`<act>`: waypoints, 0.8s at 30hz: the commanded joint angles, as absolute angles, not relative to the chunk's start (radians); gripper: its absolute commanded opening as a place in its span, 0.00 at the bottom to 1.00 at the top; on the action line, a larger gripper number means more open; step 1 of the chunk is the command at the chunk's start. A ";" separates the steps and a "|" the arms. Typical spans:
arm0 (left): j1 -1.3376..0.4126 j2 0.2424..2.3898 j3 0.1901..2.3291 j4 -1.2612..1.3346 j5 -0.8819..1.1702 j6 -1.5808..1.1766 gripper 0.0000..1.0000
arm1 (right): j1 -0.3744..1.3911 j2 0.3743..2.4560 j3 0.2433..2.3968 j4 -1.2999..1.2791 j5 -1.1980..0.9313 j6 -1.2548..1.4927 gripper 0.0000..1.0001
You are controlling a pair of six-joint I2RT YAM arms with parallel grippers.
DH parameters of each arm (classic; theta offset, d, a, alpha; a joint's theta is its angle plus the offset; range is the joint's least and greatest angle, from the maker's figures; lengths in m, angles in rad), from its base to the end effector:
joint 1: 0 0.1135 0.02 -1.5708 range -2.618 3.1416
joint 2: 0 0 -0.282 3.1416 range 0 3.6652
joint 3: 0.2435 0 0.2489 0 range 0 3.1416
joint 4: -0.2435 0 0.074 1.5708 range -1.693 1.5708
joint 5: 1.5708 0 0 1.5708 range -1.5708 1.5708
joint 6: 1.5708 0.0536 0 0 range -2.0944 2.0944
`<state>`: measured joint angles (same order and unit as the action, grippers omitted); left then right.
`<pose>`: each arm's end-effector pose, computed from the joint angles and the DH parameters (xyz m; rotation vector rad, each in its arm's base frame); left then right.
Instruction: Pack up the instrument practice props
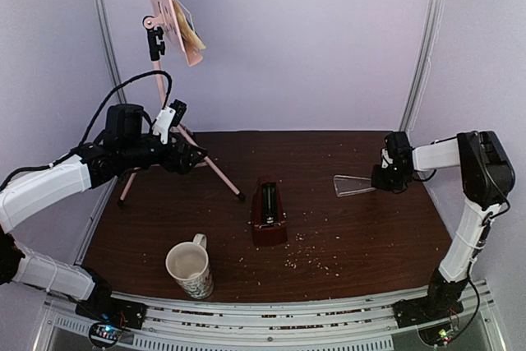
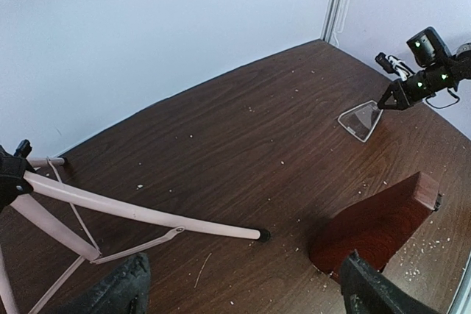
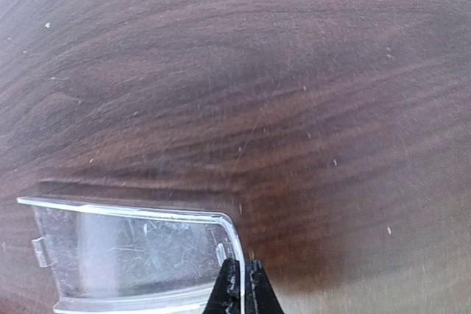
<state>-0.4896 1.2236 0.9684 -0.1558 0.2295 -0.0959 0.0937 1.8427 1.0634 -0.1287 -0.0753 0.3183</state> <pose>0.2490 -0.1465 0.3253 0.5434 1.9467 -0.6034 0.3861 0.0403 0.1576 0.2474 2.4825 0.2675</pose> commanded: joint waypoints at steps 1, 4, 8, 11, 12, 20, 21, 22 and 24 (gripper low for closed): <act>-0.483 1.209 0.962 -0.113 0.218 -0.065 0.93 | 0.090 1.723 1.028 -0.152 -0.085 0.340 0.00; -0.483 1.199 0.965 -0.114 0.229 -0.054 0.92 | 0.092 1.642 1.013 -0.158 -0.095 0.366 0.00; -0.504 1.177 0.978 -0.094 0.265 -0.057 0.89 | 0.104 1.524 1.007 -0.190 -0.103 0.395 0.00; -0.584 1.170 1.012 -0.087 0.224 -0.047 0.85 | 0.133 1.434 1.022 -0.235 -0.107 0.419 0.00; -0.629 1.173 1.025 -0.091 0.195 -0.036 0.83 | 0.150 1.406 1.031 -0.251 -0.107 0.427 0.00; -0.978 1.256 1.103 -0.005 -0.022 0.052 0.75 | 0.374 1.209 1.074 -0.258 -0.084 0.540 0.00; -1.002 1.274 1.103 0.024 -0.031 0.067 0.74 | 0.402 1.201 1.080 -0.252 -0.082 0.554 0.00; -1.024 1.292 1.105 0.052 -0.041 0.081 0.74 | 0.430 1.195 1.086 -0.246 -0.081 0.564 0.00; -1.057 1.333 1.123 0.084 -0.066 0.103 0.73 | 0.482 1.196 1.103 -0.243 -0.081 0.576 0.00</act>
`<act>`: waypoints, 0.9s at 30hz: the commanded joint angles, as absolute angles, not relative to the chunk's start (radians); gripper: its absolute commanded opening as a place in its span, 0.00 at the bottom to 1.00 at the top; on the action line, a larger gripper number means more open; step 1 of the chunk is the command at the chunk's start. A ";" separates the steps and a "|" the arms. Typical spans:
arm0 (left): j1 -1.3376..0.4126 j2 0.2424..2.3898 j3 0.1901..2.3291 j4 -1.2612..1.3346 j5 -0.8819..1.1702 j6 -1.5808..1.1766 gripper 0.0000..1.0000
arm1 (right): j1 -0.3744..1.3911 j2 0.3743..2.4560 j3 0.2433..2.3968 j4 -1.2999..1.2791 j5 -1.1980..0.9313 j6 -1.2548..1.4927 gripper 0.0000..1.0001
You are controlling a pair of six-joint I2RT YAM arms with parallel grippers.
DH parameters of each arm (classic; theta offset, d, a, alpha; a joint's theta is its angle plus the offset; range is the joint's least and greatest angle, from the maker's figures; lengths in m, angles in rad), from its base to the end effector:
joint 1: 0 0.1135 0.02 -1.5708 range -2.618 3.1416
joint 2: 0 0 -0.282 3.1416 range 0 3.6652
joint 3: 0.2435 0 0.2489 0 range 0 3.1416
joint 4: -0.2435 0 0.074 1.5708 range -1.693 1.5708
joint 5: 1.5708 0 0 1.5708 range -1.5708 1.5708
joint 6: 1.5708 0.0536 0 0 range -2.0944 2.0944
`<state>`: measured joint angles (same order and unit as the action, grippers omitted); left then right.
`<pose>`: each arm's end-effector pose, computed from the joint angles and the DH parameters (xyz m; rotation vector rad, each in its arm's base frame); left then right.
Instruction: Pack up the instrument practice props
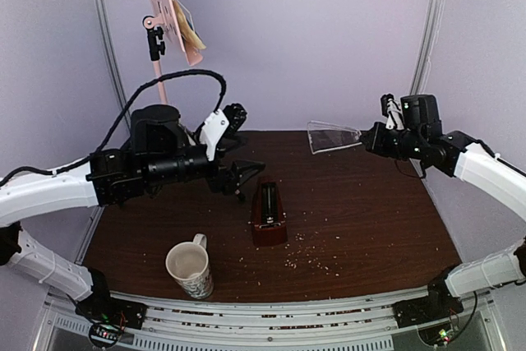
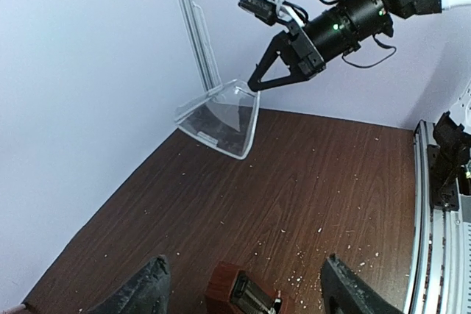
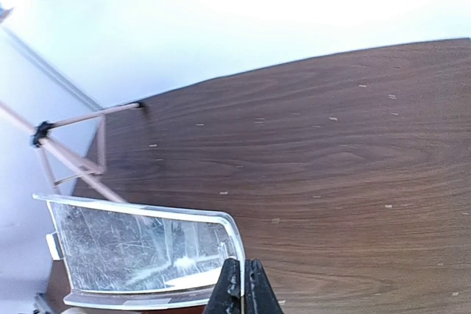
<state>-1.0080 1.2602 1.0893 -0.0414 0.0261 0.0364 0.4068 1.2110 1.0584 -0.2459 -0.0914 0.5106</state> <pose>0.1625 -0.2602 0.3732 0.9351 1.5859 -0.7153 0.2607 0.1176 0.3506 0.0438 2.0321 0.6806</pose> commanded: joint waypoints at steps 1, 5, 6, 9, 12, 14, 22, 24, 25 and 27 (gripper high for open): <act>-1.067 1.352 1.133 0.094 -0.076 0.112 0.73 | 0.506 1.198 1.112 -0.243 -0.079 0.581 0.00; -1.079 1.415 1.178 0.110 -0.074 0.136 0.69 | 0.581 1.202 1.123 -0.218 -0.064 0.595 0.00; -1.083 1.425 1.184 0.114 -0.070 0.142 0.68 | 0.594 1.205 1.125 -0.213 -0.062 0.597 0.00; -1.088 1.443 1.187 0.138 -0.064 0.150 0.68 | 0.618 1.216 1.124 -0.196 -0.058 0.597 0.00; -1.089 1.448 1.186 0.155 -0.067 0.158 0.62 | 0.629 1.232 1.128 -0.184 -0.062 0.597 0.00; -1.091 1.447 1.183 0.172 -0.066 0.167 0.58 | 0.636 1.244 1.132 -0.181 -0.064 0.597 0.00; -1.101 1.492 1.210 0.183 -0.034 0.216 0.51 | 0.650 1.268 1.152 -0.180 -0.068 0.594 0.00; -1.101 1.510 1.229 0.166 -0.058 0.226 0.51 | 0.653 1.270 1.153 -0.179 -0.069 0.593 0.00; -1.101 1.518 1.238 0.160 -0.066 0.231 0.52 | 0.653 1.270 1.153 -0.180 -0.070 0.592 0.00; -1.101 1.534 1.256 0.145 -0.079 0.243 0.52 | 0.655 1.271 1.155 -0.182 -0.070 0.591 0.00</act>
